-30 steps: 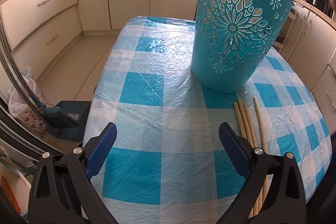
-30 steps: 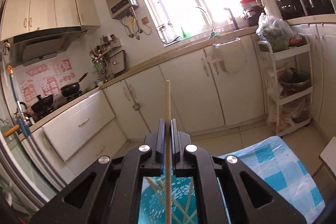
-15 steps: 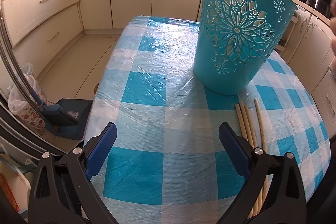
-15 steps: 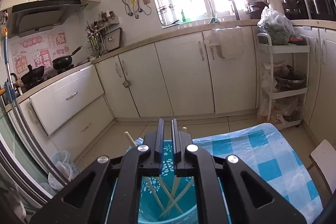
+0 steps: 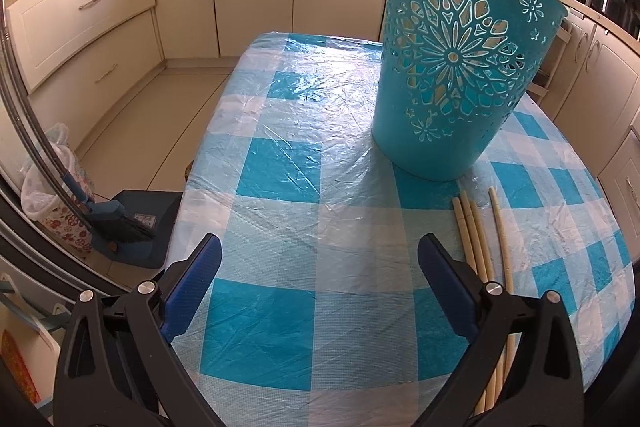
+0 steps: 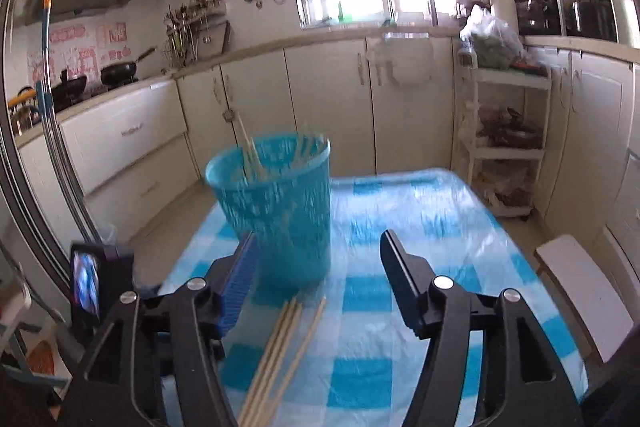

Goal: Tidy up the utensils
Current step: 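Move the open right gripper back down to the remaining chopsticks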

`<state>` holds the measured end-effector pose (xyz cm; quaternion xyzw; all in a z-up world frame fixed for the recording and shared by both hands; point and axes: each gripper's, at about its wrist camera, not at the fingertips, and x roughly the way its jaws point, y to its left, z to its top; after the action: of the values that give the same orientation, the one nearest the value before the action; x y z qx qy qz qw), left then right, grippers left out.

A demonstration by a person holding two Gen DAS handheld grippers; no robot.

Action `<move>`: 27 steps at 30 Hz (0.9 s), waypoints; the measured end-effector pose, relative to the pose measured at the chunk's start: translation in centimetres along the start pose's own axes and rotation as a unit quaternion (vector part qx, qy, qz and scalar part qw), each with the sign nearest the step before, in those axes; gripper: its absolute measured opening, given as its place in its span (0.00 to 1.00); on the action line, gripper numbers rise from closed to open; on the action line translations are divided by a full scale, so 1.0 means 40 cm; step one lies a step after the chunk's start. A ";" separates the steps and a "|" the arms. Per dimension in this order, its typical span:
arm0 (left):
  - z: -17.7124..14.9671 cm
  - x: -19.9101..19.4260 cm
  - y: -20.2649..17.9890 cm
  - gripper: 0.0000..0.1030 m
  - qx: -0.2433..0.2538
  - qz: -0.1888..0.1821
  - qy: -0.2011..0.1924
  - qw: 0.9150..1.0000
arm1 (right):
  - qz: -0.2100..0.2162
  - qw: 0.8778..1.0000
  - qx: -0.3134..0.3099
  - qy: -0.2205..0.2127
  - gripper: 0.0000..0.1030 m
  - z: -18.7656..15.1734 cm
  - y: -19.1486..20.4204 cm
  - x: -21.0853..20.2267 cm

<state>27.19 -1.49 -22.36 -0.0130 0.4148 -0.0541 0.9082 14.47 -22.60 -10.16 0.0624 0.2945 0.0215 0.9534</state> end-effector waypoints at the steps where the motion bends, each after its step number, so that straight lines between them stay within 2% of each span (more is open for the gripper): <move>1: 0.000 0.000 0.000 0.92 0.000 0.000 0.000 1.000 | -0.002 0.999 0.005 0.036 0.61 -0.029 -0.006 0.030; 2: 0.000 0.000 0.000 0.92 0.000 0.000 0.000 1.000 | -0.003 0.998 0.008 0.063 0.61 -0.049 -0.009 0.054; 5: 0.000 -0.002 0.003 0.92 -0.003 0.000 -0.001 1.000 | -0.015 0.995 0.002 0.099 0.61 -0.074 -0.010 0.100; 13: -0.001 -0.004 0.007 0.92 -0.006 -0.004 -0.001 1.000 | -0.027 0.991 -0.018 0.127 0.61 -0.074 0.015 0.178; 17: -0.001 -0.004 0.007 0.92 -0.008 -0.006 -0.002 1.000 | -0.028 0.990 -0.016 0.140 0.51 -0.081 0.019 0.204; 23: 0.001 -0.001 0.003 0.92 -0.005 -0.006 0.000 1.000 | -0.030 0.989 -0.020 0.145 0.46 -0.084 0.023 0.217; 27: 0.001 0.000 0.002 0.92 -0.005 -0.006 0.000 1.000 | -0.027 0.987 -0.029 0.154 0.38 -0.090 0.029 0.233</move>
<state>27.24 -1.41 -22.33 -0.0199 0.4152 -0.0571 0.9077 20.13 -20.33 -18.15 0.0225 0.4389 0.0140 0.8981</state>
